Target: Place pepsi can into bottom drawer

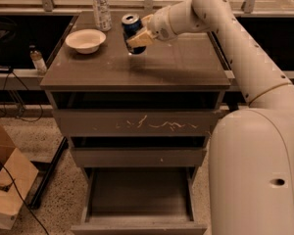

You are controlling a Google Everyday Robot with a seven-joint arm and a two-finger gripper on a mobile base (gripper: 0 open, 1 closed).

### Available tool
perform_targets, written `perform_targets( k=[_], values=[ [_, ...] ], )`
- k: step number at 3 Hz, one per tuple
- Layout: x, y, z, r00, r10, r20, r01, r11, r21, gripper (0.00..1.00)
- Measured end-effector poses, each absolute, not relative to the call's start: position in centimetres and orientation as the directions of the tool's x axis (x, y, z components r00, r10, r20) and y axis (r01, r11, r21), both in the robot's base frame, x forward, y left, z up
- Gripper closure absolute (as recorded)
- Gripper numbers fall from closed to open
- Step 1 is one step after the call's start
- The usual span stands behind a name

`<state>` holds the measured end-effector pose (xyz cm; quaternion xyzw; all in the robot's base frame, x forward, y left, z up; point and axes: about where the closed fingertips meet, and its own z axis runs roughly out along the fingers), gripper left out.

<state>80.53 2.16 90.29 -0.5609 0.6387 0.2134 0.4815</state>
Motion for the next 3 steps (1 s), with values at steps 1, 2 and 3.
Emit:
perform_targets(
  k=[1, 2, 3],
  values=[
    [75.9, 1.2, 91.6, 0.178, -0.598, -0.781, -0.924, 0.171, -0.342, 1.00],
    [71.0, -0.9, 92.1, 0.214, -0.681, -0.701, -0.928, 0.083, -0.364, 1.00],
    [66.5, -2.9, 92.8, 0.224, -0.737, -0.638, -0.927, 0.042, -0.373, 1.00]
  ],
)
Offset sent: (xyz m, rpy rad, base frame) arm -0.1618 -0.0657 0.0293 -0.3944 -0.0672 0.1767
